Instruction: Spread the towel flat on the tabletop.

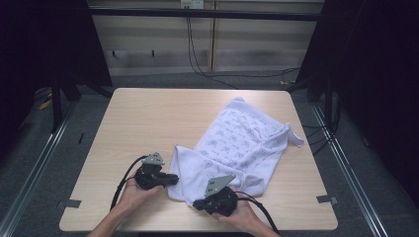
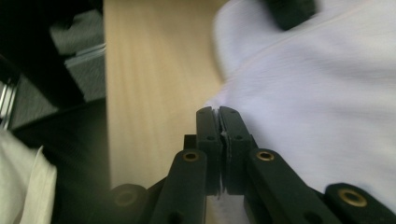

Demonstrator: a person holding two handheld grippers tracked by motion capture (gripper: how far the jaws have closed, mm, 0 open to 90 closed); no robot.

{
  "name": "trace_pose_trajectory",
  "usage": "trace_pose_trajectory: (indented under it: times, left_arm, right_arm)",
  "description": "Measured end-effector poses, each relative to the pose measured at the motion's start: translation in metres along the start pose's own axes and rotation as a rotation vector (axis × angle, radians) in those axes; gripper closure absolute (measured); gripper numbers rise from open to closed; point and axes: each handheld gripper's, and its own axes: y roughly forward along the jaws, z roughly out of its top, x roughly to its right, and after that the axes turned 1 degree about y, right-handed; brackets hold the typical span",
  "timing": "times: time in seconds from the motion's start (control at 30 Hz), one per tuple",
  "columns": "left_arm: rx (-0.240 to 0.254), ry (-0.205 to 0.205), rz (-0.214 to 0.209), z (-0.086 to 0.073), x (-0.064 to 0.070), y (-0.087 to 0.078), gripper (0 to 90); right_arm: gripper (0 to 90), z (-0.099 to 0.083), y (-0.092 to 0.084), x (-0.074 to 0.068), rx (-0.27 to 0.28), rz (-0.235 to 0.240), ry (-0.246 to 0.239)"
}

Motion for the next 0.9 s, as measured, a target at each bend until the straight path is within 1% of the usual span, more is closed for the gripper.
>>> trace_pose_trajectory:
  times: [0.03, 0.07, 0.1, 0.13, 0.17, 0.2, 0.23, 0.27, 0.3, 0.33, 0.37, 0.4, 0.43, 0.47, 0.5, 0.53, 0.57, 0.6, 0.63, 0.7, 0.73, 0.77, 0.8, 0.83, 0.87, 0.9]
  left_arm:
    - [0.001, 0.001, 0.004, 0.000, 0.001, 0.000, 81.9]
    - [-0.002, 0.012, 0.005, -0.001, 0.002, -0.001, 81.6]
    - [-0.002, 0.013, 0.005, -0.001, 0.002, -0.001, 81.3]
    - [-0.002, 0.013, 0.005, -0.001, 0.002, -0.001, 81.1]
    - [-0.002, 0.010, 0.000, -0.001, 0.003, -0.001, 81.1]
    - [-0.002, 0.010, 0.000, -0.001, 0.003, -0.001, 81.1]
    - [0.000, 0.011, 0.002, -0.002, 0.003, -0.001, 81.0]
    - [0.000, 0.011, 0.002, -0.002, 0.003, -0.001, 80.9]
    - [-0.003, 0.023, 0.011, -0.001, 0.004, -0.001, 80.8]
    - [-0.005, 0.025, 0.010, -0.001, 0.005, -0.001, 80.8]
    - [-0.018, 0.025, 0.013, 0.000, 0.007, -0.001, 80.3]
    - [-0.018, 0.025, 0.013, 0.000, 0.007, -0.001, 79.9]
    - [-0.034, 0.040, 0.028, 0.000, 0.013, -0.001, 79.9]
    - [-0.040, 0.054, 0.029, 0.000, 0.016, -0.001, 79.6]
    - [-0.050, 0.060, 0.026, 0.000, 0.018, -0.001, 78.4]
    - [-0.044, 0.061, 0.024, -0.001, 0.021, -0.001, 78.2]
    - [-0.049, 0.064, 0.019, -0.001, 0.022, -0.001, 78.2]
    - [-0.049, 0.063, 0.004, -0.002, 0.023, -0.001, 78.2]
    - [-0.054, 0.057, -0.008, -0.002, 0.024, -0.002, 78.2]
    - [-0.063, 0.056, -0.026, -0.003, 0.026, -0.003, 78.0]
    - [-0.063, 0.056, -0.026, -0.003, 0.026, -0.003, 77.3]
    - [-0.067, 0.062, -0.066, -0.004, 0.028, -0.005, 74.6]
    - [-0.067, 0.062, -0.066, -0.004, 0.028, -0.005, 72.3]
    - [0.005, 0.042, -0.118, -0.002, 0.027, -0.012, 71.5]
    - [0.065, 0.020, -0.151, 0.001, 0.024, -0.016, 70.6]
    - [0.115, 0.001, -0.164, 0.004, 0.021, -0.019, 69.5]
  right_arm:
    - [88.0, 0.002, -0.007, 0.005, 0.026, -0.007, 0.012]
    - [88.0, 0.003, -0.017, 0.010, 0.045, -0.020, 0.025]
    - [88.0, 0.004, -0.029, 0.015, 0.072, -0.052, 0.037]
    - [88.1, 0.003, -0.042, 0.020, 0.099, -0.075, 0.062]
    - [88.1, 0.000, -0.056, 0.026, 0.124, -0.109, 0.080]
    - [88.1, 0.000, -0.056, 0.026, 0.124, -0.109, 0.080]
    - [88.1, -0.014, -0.085, 0.040, 0.153, -0.183, 0.133]
    - [88.1, -0.014, -0.085, 0.040, 0.153, -0.183, 0.133]
    - [88.2, -0.032, -0.107, 0.050, 0.165, -0.239, 0.179]
    - [88.2, -0.032, -0.107, 0.050, 0.165, -0.239, 0.179]
    - [88.2, -0.049, -0.122, 0.055, 0.155, -0.283, 0.212]
    - [88.2, -0.049, -0.122, 0.055, 0.155, -0.283, 0.212]
    - [88.2, -0.063, -0.134, 0.058, 0.150, -0.308, 0.241]
    - [88.2, -0.068, -0.138, 0.058, 0.152, -0.312, 0.257]
    - [88.2, -0.073, -0.142, 0.058, 0.142, -0.327, 0.262]
    - [88.2, -0.077, -0.144, 0.058, 0.118, -0.349, 0.266]
    - [88.2, -0.082, -0.146, 0.059, 0.087, -0.376, 0.270]
    - [88.2, -0.088, -0.148, 0.061, 0.069, -0.388, 0.282]
    - [88.3, -0.093, -0.150, 0.064, 0.057, -0.408, 0.304]
    - [88.4, -0.099, -0.156, 0.070, 0.046, -0.443, 0.342]
    - [88.4, -0.101, -0.158, 0.072, 0.041, -0.460, 0.354]
    - [88.4, -0.103, -0.159, 0.075, 0.033, -0.474, 0.372]
    - [88.4, -0.103, -0.159, 0.075, 0.033, -0.474, 0.372]
    - [88.4, -0.105, -0.160, 0.079, 0.029, -0.486, 0.381]
    - [88.4, -0.105, -0.161, 0.079, 0.033, -0.489, 0.385]
    - [88.4, -0.105, -0.160, 0.079, 0.037, -0.490, 0.386]
